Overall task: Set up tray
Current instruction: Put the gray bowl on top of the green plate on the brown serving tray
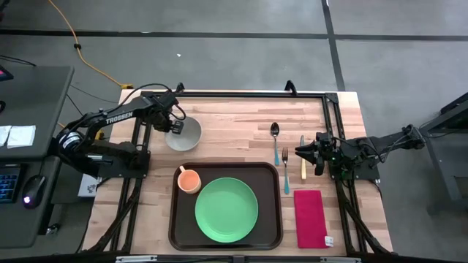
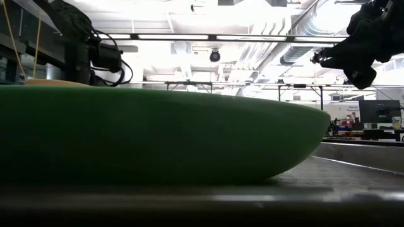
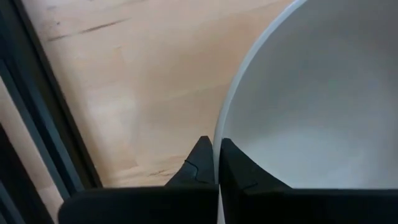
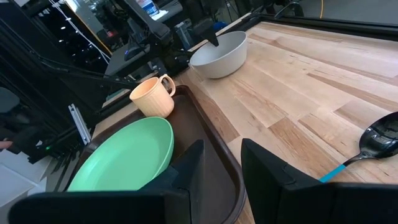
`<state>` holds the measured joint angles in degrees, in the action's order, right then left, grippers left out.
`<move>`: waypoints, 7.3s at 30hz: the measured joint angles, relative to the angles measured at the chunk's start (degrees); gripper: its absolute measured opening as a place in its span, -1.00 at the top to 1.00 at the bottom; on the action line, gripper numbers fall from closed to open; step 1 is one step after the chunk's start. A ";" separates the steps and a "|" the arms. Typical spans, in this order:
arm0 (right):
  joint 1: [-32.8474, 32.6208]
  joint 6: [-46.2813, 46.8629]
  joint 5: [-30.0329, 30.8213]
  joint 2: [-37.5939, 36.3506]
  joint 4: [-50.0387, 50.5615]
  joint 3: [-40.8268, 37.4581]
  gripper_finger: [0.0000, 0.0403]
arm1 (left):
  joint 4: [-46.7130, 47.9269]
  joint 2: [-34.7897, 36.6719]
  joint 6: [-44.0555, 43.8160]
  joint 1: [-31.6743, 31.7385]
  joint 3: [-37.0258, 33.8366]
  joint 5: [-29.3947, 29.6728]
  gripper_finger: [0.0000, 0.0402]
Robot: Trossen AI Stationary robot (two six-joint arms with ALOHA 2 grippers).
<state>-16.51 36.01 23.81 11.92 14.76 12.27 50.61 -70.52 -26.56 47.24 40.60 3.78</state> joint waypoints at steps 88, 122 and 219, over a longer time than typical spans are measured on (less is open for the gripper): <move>-0.01 0.01 0.02 0.00 0.00 0.00 0.59 | 7.84 -0.07 7.82 -11.00 23.52 -15.46 0.91; 0.02 0.02 0.02 0.00 0.00 0.00 0.59 | 6.41 -0.07 4.09 -20.52 23.52 -16.75 0.91; 0.01 0.04 -0.20 0.00 -0.01 0.00 0.59 | 11.07 -9.48 -3.95 -47.05 40.39 -10.71 0.91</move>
<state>-16.50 36.05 23.62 11.92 14.75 12.27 61.69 -80.00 -30.51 0.19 80.99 -6.93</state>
